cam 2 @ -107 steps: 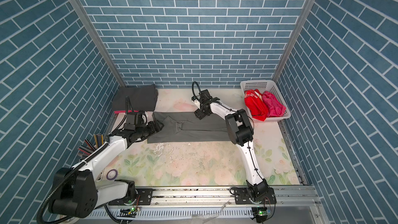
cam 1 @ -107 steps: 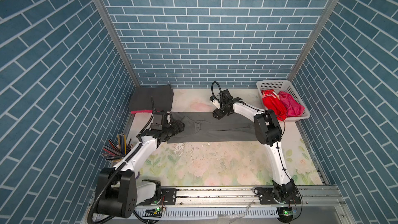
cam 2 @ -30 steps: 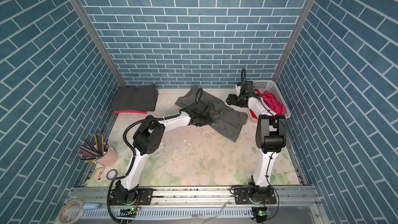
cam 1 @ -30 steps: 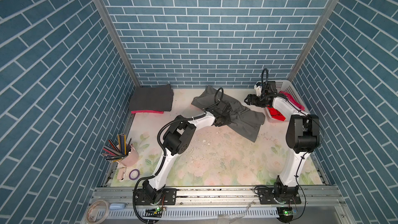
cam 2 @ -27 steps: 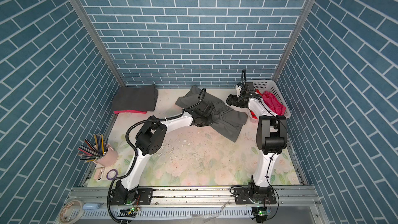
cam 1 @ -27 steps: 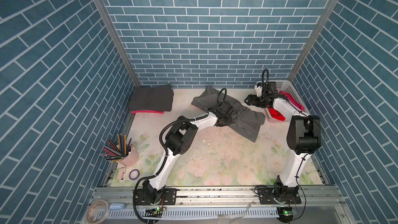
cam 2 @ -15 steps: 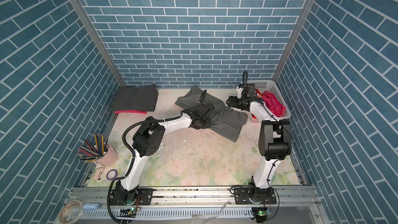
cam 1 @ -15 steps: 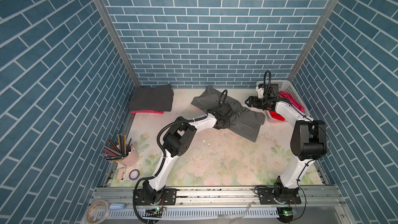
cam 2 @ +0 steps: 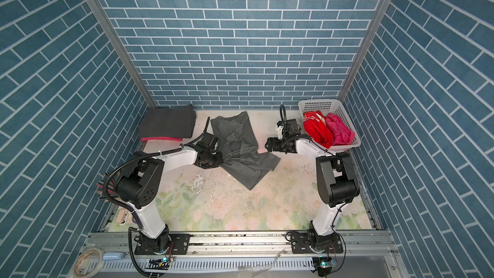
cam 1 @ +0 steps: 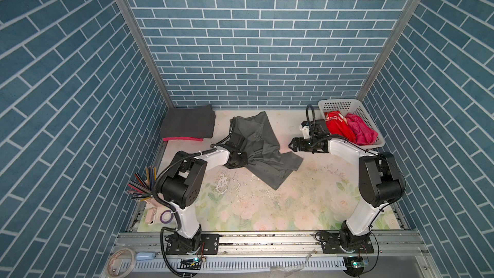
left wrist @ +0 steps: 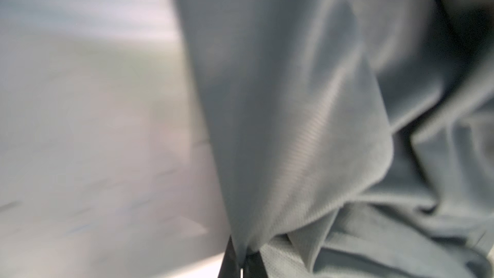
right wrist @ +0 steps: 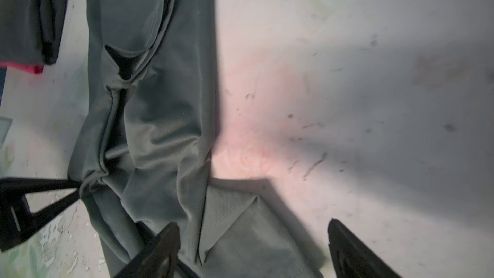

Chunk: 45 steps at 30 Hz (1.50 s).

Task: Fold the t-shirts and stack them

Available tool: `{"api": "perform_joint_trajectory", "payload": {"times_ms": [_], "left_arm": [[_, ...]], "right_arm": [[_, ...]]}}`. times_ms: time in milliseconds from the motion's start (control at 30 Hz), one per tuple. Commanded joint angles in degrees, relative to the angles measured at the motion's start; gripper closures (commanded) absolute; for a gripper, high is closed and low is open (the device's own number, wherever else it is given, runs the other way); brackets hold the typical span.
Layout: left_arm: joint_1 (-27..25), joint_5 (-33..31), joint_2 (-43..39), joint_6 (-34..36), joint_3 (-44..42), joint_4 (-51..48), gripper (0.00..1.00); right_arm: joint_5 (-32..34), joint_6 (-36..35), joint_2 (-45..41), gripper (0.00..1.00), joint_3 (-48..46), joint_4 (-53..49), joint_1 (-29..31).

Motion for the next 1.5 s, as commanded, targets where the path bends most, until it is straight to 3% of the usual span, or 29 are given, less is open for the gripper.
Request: {"api": "perform_joint_trajectory", "payload": {"times_ms": [0,200,400,567,867,1133,1467], "left_arm": [[3.54,2.14,-0.87,2.19,-1.75,-0.39,1.00],[5.06,4.62,-1.42,1.24,2.59,-0.71,1.00],[4.97,7.87,-3.69,0.89,0.62,-0.67,0.49],[5.39,5.14,-9.42,2.08,-1.99,-3.68,0.28],[6.33,9.17,-15.62,2.67,-5.46,-4.53,0.15],[5.54,14.19,-18.27,1.21,-7.02,-1.50,0.14],[-1.81,13.86,-15.36,0.45,-8.64,-0.10,0.14]], "right_arm": [[-0.63,2.80,-0.57,0.13,-0.18,3.03,3.46],[-1.25,1.91,5.51,0.12,6.14,3.02,5.94],[-2.47,2.27,17.53,0.17,20.17,1.24,6.04],[-2.26,2.53,27.60,0.24,31.07,-1.17,6.79],[5.88,4.98,38.97,0.46,43.65,-5.01,8.94],[12.41,6.74,47.68,1.00,56.96,-12.02,8.78],[16.13,2.24,45.80,1.00,59.53,-13.25,-1.18]]}}
